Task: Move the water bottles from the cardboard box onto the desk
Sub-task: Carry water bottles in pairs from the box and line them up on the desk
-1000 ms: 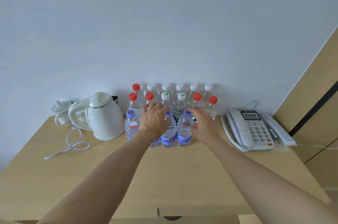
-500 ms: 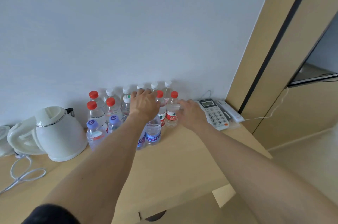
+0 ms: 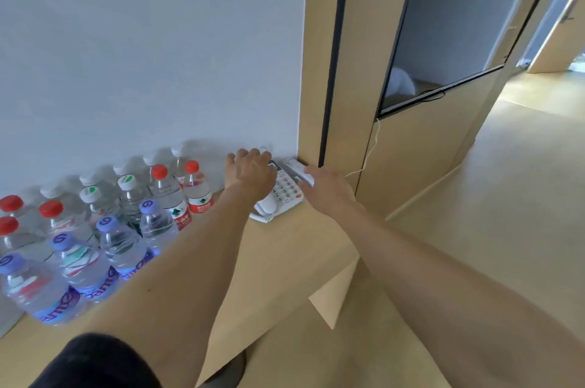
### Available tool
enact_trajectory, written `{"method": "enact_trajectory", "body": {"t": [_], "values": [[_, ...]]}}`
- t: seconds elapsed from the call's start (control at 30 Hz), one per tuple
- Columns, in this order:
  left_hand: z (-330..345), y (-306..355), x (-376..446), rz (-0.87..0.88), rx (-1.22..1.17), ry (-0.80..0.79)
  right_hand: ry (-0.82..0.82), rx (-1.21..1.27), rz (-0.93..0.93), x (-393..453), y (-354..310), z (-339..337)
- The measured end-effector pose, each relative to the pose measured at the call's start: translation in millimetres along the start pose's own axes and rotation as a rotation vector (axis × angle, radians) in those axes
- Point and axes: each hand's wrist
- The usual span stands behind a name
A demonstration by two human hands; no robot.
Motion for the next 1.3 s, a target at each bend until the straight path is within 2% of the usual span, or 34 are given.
{"method": "enact_trajectory", "body": {"t": [0.47, 0.63, 0.83, 1.03, 1.3], "values": [[41, 333, -84, 0.396, -0.021, -0.139, 0.098, -0.023, 0.472, -179, 275, -96], [61, 433, -125, 0.585, -0.03, -0.188, 0.128, -0.055, 0.679, -256, 340, -123], [88, 534, -163, 0.818, 0.034, -0.221, 0.059, -0.067, 0.886, -323, 404, -140], [113, 631, -162, 0.944, 0.054, -0.289, -0.047, -0.057, 1.023, -345, 476, -152], [130, 763, -92, 1.026, 0.116, -0.33, -0.081, -0.05, 1.166, -298, 593, -191]]}}
Point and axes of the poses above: each hand's wrist, its own x-axis towards the middle knuckle, its own z-axis out of the palm, y = z × x, and after that the axes turned 14 degrees about -z, right-handed
